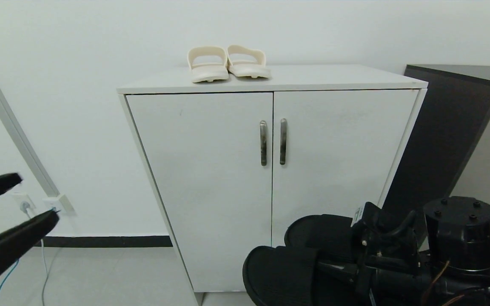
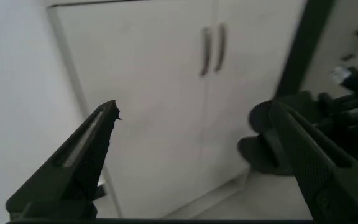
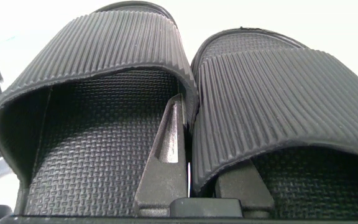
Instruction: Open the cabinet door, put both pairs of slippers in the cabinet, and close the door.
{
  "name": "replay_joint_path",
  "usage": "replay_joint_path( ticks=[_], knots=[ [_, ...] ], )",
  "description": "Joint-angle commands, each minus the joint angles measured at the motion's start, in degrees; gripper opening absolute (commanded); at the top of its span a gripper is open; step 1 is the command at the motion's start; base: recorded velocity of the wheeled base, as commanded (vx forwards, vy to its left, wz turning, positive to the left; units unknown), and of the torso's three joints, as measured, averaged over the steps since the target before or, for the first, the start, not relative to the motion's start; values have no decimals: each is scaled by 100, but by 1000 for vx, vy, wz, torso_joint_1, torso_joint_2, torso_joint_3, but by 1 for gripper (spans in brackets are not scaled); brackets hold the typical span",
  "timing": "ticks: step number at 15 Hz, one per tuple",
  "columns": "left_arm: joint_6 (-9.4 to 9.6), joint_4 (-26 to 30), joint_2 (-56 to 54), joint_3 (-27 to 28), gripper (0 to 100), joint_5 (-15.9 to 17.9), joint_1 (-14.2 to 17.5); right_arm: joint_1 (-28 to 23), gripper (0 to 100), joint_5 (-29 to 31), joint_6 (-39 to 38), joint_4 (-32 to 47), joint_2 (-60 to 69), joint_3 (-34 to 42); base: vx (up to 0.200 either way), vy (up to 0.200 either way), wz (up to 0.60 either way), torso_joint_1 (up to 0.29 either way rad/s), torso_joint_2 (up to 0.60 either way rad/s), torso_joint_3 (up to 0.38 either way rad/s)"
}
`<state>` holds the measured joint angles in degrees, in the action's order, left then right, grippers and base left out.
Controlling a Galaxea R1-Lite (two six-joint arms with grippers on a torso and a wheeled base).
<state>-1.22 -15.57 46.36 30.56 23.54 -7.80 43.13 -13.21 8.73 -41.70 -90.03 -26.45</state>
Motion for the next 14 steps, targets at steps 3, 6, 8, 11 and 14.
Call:
replay_joint_path(
  ticks=[3, 6, 8, 11, 14],
  knots=[
    [-19, -386, 1982, 1101, 100, 98, -1461, 64, 0, -102, 6, -4, 64, 61, 0, 0, 0, 0, 0, 0],
    [-212, -447, 2527, 1268, 100, 107, -1988, 82, 0, -102, 6, -4, 73, 53, 0, 0, 0, 0, 0, 0],
    [-247, -966, 3037, 1312, 100, 116, -2296, 82, 0, -94, 6, -4, 73, 53, 0, 0, 0, 0, 0, 0],
    [-792, -1678, 4039, 1945, 100, 125, -2639, 82, 0, -94, -3, -4, 91, 61, 0, 0, 0, 0, 0, 0],
    [-1100, -1678, 4557, 2639, 100, 520, -2779, 82, 0, -94, -12, -4, 91, 61, 0, 0, 0, 0, 0, 0]
  ],
)
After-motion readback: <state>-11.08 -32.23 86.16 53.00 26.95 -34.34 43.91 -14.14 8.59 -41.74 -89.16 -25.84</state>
